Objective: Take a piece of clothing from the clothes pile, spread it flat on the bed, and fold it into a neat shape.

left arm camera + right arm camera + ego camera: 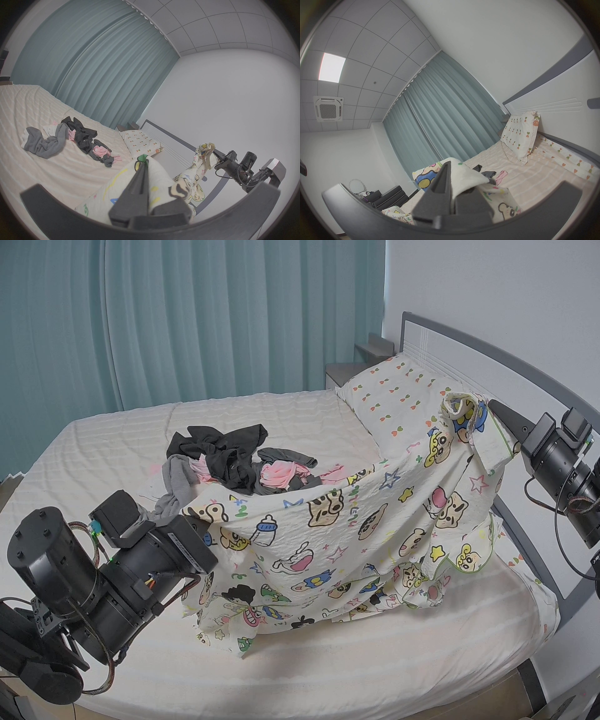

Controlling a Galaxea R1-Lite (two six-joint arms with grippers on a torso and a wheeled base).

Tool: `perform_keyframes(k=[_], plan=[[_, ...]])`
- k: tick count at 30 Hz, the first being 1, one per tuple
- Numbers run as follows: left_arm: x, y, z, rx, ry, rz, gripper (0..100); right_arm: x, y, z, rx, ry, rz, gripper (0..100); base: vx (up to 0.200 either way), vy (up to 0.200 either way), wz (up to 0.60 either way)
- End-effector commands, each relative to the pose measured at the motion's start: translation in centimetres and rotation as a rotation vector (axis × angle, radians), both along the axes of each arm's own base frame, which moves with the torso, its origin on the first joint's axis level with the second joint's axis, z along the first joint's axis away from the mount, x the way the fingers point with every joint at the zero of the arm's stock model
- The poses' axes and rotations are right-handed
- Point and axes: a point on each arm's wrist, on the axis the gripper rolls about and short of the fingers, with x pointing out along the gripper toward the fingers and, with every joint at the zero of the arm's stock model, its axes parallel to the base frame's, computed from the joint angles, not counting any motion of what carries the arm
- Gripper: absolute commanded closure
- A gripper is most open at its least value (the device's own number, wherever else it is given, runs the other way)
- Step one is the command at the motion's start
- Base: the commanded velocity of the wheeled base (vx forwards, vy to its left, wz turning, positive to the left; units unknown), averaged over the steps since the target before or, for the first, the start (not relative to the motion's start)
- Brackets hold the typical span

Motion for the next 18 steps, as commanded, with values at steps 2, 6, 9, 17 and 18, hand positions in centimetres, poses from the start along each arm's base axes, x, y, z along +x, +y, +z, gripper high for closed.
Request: perform_keyframes(k=[2, 6, 9, 17, 18], plan=[[0.1, 0.0, 0.0, -0.001, 0.002, 0.011, 100, -0.3, -0.1, 0.3, 0.003, -0.01, 0.002, 100, 0.0, 0.0, 0.0], [0.1, 0.0, 0.0, -0.002, 0.002, 0.02, 100, -0.7, 0.0, 0.3, 0.004, -0.012, 0.012, 100, -0.2, 0.0, 0.0], [0.0, 0.1, 0.0, -0.002, 0.002, 0.018, 100, -1.4, 0.0, 0.1, -0.005, -0.011, 0.026, 100, -0.2, 0.0, 0.0], [-0.3, 0.2, 0.0, -0.004, 0.0, 0.015, 100, -3.0, -0.5, -0.1, -0.019, -0.024, 0.079, 100, -0.2, 0.0, 0.0], [-0.3, 0.2, 0.1, -0.006, -0.002, 0.015, 100, -3.3, -0.5, 0.1, -0.019, -0.03, 0.086, 100, -0.2, 0.0, 0.0]])
